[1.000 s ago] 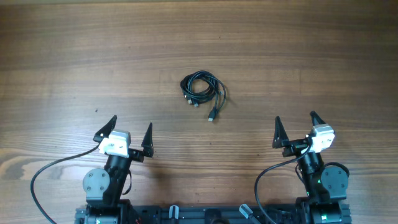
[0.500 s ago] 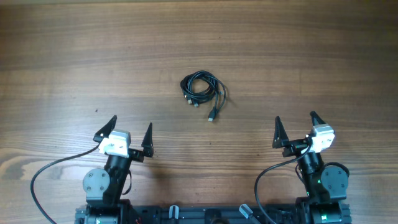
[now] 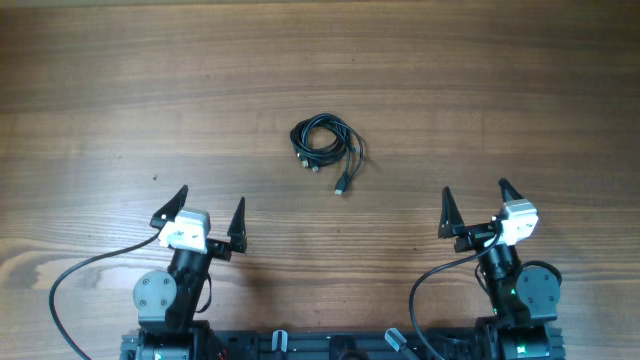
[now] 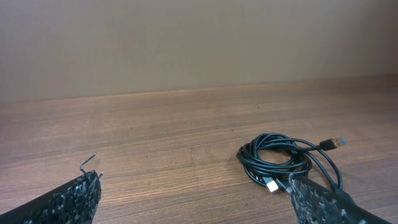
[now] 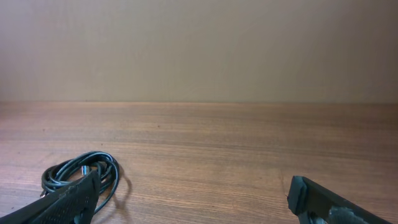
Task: Untangle cables
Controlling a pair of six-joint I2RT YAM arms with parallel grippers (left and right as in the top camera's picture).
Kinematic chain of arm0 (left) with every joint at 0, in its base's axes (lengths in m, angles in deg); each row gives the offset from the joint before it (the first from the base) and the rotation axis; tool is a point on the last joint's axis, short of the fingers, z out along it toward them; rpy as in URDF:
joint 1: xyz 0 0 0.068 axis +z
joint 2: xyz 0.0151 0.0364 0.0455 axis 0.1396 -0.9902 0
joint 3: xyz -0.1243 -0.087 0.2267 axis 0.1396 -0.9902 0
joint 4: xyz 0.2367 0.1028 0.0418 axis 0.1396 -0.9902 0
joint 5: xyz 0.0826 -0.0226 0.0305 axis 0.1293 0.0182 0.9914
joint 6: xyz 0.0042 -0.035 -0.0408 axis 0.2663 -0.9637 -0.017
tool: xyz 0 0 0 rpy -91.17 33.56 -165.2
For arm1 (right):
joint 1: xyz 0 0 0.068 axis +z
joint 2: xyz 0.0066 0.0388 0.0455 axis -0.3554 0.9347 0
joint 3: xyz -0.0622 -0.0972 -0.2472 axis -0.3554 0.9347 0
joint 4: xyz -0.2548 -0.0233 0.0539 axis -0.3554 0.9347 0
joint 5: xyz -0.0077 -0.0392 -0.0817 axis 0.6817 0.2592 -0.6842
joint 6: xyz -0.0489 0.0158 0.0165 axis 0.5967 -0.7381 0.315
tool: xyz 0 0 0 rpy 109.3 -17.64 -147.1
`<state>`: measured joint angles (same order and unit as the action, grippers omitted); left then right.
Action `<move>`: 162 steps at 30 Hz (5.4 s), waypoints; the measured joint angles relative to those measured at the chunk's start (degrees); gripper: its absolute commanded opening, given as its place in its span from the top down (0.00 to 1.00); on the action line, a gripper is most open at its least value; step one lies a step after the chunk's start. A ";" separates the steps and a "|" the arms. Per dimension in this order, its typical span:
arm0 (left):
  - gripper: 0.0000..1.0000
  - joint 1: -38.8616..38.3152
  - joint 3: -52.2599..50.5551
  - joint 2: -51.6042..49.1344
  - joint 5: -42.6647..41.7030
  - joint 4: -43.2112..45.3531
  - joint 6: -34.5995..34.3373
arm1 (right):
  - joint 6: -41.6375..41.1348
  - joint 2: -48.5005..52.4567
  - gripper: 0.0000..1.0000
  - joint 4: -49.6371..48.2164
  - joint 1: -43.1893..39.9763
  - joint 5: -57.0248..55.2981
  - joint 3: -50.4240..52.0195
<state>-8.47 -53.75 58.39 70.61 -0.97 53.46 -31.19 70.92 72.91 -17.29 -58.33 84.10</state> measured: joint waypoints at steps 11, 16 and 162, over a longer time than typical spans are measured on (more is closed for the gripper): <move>0.00 0.00 0.00 0.00 0.00 0.00 0.00 | 0.00 0.00 0.01 0.00 0.00 0.00 0.00; 0.00 0.00 0.00 0.00 0.00 0.00 0.00 | -0.02 0.00 0.00 0.00 0.00 0.00 0.00; 0.96 -10.88 68.37 -84.98 -23.26 -39.95 -9.88 | -0.50 84.17 0.23 39.30 18.78 23.91 -76.08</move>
<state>-19.36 14.62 -26.59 47.36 -40.93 43.58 -31.69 155.09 112.21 1.49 -34.41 8.02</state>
